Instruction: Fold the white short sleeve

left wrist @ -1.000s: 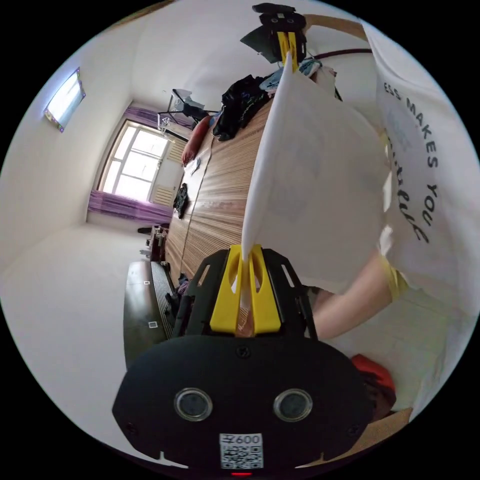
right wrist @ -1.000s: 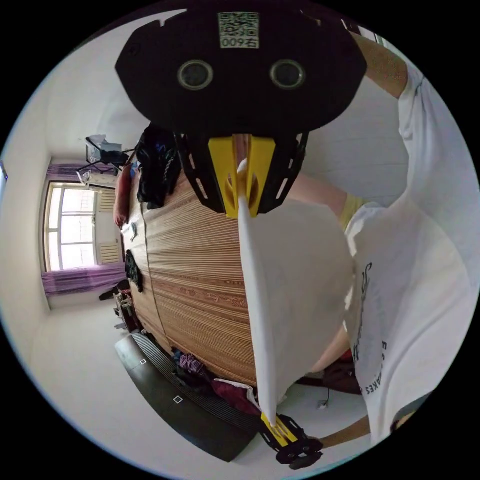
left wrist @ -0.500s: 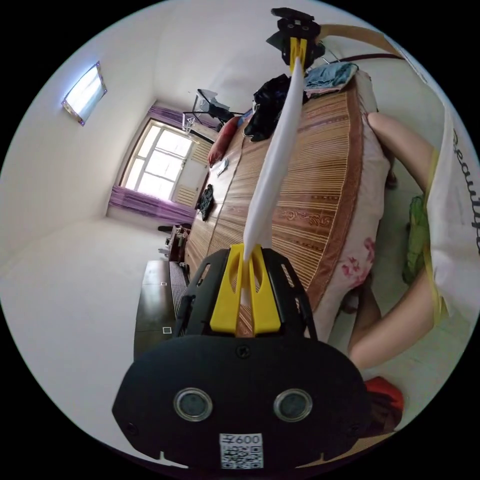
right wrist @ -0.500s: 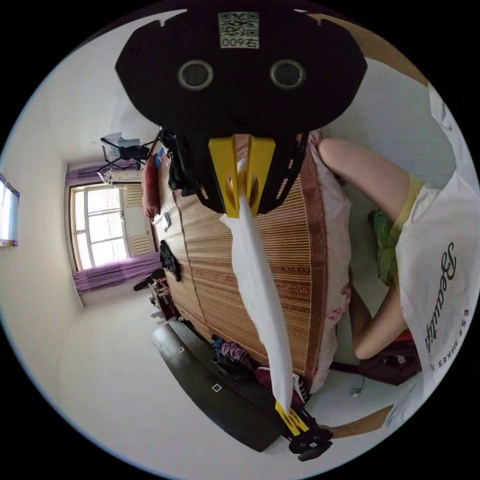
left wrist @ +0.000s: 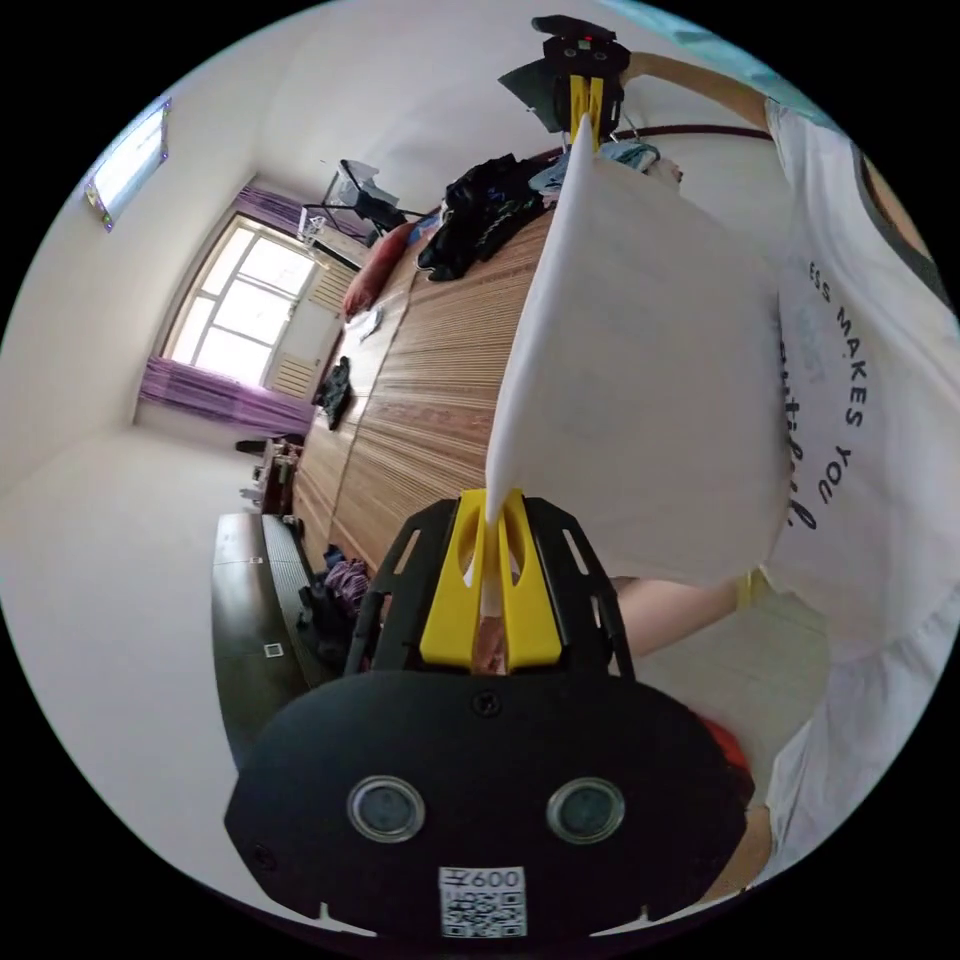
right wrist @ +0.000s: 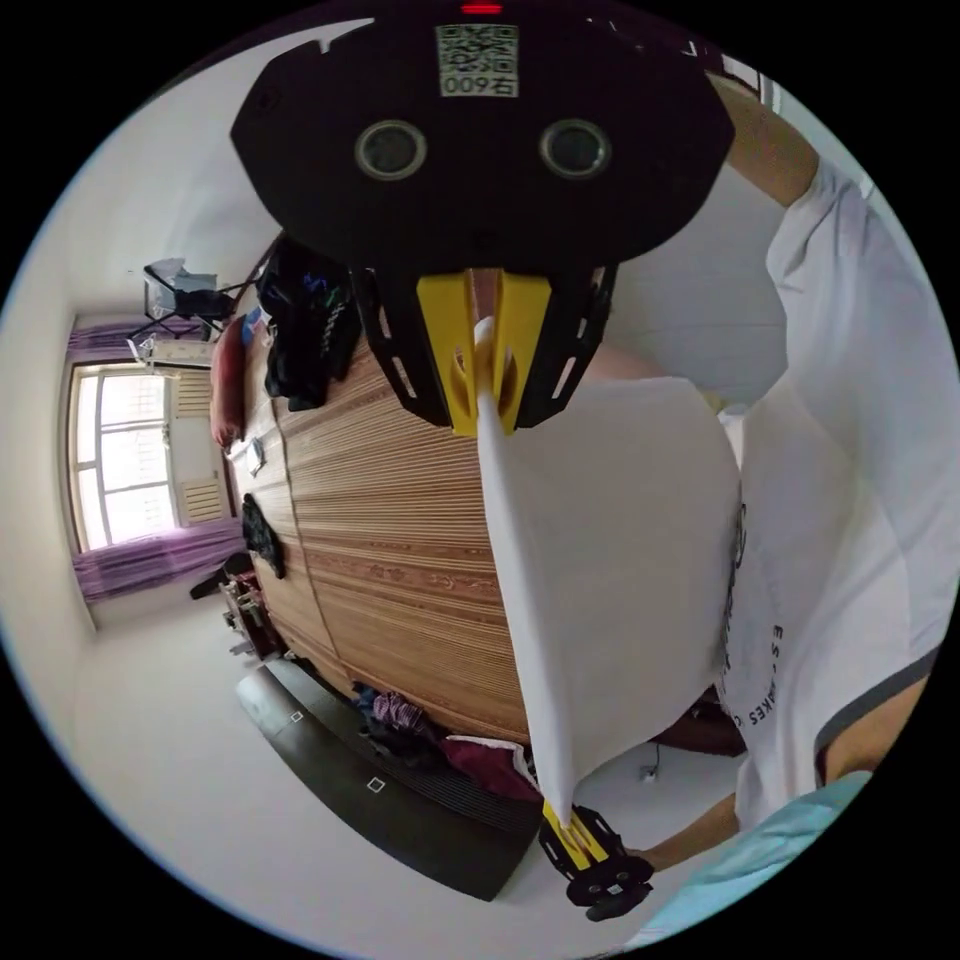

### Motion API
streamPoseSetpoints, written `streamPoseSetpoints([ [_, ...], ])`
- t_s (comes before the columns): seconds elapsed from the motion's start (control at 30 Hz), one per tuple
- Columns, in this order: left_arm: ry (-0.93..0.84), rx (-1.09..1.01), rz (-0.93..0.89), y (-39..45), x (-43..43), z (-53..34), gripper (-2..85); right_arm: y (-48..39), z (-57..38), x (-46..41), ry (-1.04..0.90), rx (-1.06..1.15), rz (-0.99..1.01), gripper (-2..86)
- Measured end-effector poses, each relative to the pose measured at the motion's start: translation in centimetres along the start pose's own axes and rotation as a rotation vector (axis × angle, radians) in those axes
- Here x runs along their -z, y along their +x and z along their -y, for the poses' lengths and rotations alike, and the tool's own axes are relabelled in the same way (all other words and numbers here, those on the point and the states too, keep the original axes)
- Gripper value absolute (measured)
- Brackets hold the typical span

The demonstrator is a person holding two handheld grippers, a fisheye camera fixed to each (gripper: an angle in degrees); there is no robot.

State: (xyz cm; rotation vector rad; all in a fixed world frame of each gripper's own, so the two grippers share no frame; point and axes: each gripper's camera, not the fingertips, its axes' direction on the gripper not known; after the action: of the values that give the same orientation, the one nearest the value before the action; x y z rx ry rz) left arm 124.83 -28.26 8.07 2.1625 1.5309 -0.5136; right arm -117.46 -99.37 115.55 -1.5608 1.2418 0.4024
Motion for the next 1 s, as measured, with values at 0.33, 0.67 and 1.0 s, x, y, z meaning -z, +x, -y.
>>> streamPoseSetpoints([
  [0.33,-0.233,-0.003,-0.279,-15.8,-50.1,5.0,2.1,32.6,9.0,-27.4,-0.202,-0.253,0.425,-0.8],
  [0.67,-0.304,0.133,-0.467,-31.5,-69.9,2.2,1.6,53.0,13.0,-35.5,-0.268,-0.422,0.559,-0.7],
  [1.0,-0.346,0.497,-0.475,-50.2,-73.8,-9.0,0.7,66.8,5.7,-36.3,-0.285,-0.675,0.623,3.6],
])
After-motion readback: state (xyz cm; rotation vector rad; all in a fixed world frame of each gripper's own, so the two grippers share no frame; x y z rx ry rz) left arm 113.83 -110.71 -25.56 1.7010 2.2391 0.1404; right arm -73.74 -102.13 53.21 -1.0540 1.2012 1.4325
